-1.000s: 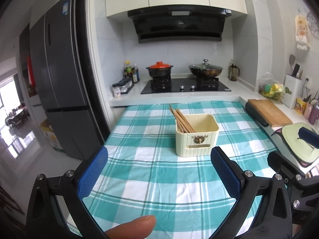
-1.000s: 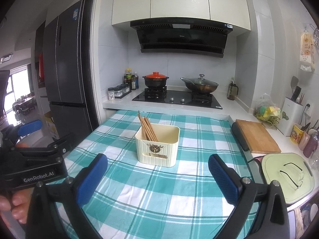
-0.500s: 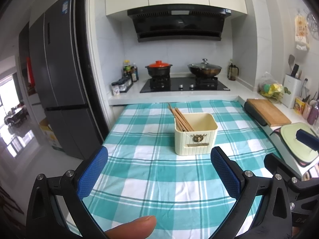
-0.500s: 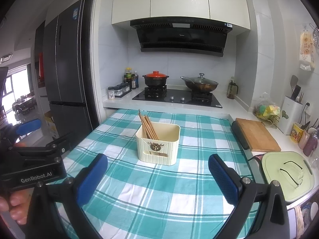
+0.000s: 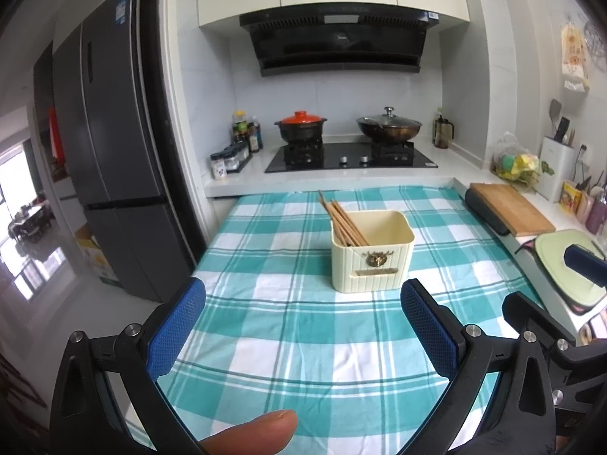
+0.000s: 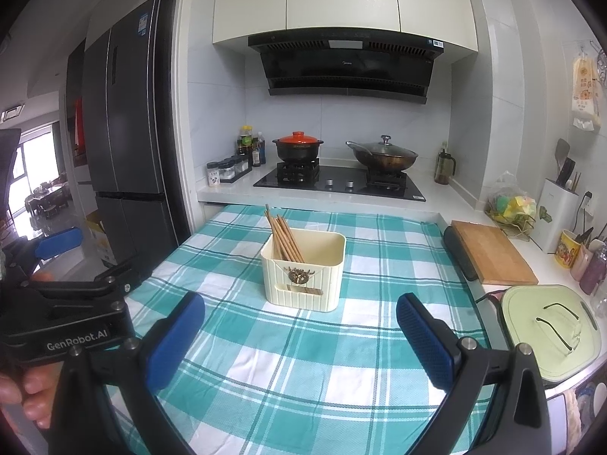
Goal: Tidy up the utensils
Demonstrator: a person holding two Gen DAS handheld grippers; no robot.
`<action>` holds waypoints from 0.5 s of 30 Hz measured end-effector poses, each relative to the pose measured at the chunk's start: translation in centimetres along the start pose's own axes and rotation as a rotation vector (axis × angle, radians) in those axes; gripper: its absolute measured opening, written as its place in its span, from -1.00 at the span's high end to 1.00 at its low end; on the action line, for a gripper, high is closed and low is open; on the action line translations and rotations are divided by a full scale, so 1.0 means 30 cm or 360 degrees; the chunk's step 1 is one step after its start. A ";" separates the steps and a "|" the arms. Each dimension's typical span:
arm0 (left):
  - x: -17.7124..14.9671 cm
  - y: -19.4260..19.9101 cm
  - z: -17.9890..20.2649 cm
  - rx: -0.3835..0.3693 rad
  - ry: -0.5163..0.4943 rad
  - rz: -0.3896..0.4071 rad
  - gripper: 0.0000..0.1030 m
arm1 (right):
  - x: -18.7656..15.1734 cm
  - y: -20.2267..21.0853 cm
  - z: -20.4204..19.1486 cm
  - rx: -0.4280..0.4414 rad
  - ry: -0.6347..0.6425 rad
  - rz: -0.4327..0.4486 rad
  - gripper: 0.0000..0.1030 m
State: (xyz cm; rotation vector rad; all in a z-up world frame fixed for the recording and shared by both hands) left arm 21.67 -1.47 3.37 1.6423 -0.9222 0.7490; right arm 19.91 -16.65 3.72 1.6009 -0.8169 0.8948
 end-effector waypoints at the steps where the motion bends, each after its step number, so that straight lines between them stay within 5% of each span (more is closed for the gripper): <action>1: 0.000 0.000 0.000 0.0000 0.0000 0.0000 -0.99 | -0.001 -0.001 0.001 0.0002 -0.0001 -0.0003 -0.99; 15: -0.006 -0.017 0.008 -0.0012 -0.0006 -0.0013 -0.99 | -0.002 -0.009 0.006 0.0008 -0.0006 -0.0017 -0.99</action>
Point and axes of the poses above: each gripper's, at about its wrist camera, not at the fingertips, and y roughly against the way its jaws point, z to its right, x to its top, the point moved 1 cm from there along -y, roughly the way its jaws point, and after that the axes turned 11 degrees about -y, right-handed, at the moved point
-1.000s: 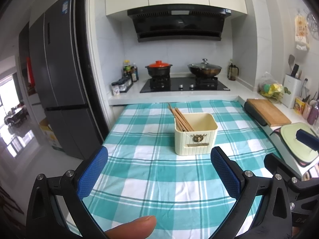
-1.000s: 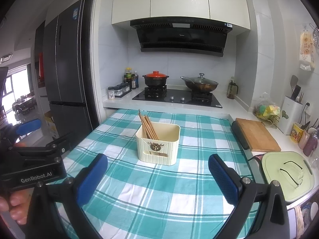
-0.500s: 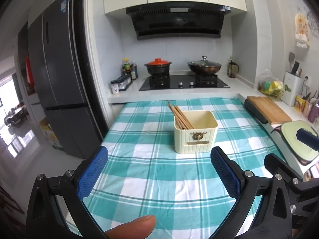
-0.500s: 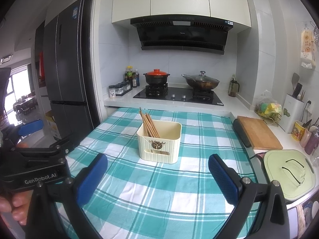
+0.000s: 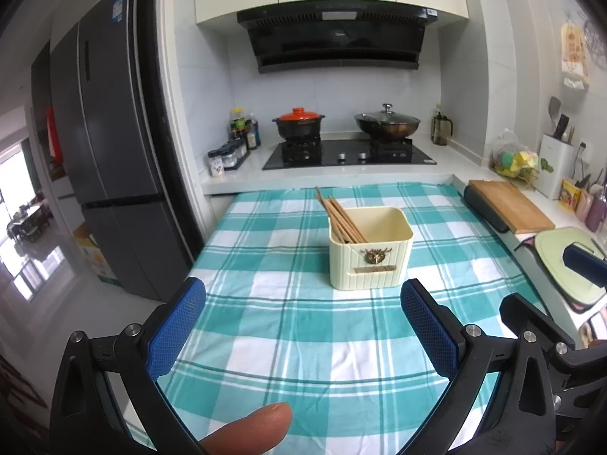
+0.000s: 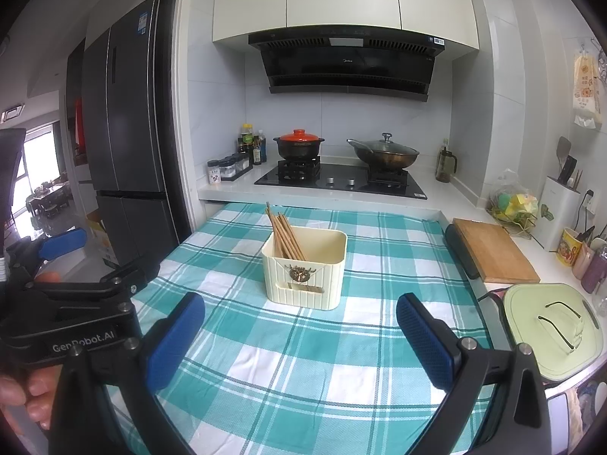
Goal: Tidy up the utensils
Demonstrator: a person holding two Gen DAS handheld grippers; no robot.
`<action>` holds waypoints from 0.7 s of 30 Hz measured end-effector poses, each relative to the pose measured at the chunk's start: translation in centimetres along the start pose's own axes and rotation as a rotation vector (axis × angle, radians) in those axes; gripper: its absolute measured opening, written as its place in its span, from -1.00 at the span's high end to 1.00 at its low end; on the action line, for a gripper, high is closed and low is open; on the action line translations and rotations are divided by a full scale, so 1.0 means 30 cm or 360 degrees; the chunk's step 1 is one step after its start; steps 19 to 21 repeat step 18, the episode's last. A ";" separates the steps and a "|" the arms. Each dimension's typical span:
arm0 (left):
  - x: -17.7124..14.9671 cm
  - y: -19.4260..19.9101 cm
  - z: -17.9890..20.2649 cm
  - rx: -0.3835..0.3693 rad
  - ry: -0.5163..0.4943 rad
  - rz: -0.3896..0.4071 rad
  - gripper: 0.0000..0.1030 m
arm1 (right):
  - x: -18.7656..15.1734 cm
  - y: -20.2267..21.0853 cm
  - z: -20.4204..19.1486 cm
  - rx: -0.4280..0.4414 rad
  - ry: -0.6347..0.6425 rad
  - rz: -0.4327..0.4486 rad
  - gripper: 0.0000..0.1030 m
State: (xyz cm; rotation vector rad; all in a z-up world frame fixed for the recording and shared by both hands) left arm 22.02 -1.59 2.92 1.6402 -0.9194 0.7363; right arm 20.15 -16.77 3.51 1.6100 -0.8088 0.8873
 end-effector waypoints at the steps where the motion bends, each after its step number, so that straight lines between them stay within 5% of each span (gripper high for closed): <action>1: 0.000 0.000 0.000 0.0000 0.0001 0.0000 -0.99 | 0.001 -0.001 0.000 0.0001 0.0000 -0.0003 -0.99; 21: -0.001 0.025 0.006 -0.0003 -0.0008 0.0091 -0.99 | -0.001 -0.009 0.015 -0.0012 -0.0014 -0.0016 -1.00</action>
Point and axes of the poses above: each gripper's, at about its wrist camera, not at the fingertips, and y roughly against the way its jaws point, z to its right, x to its top, the point moved 1 cm from there along -y, roughly the way its jaws point, and after that the axes turned 11 degrees about -y, right-handed, at the moved point
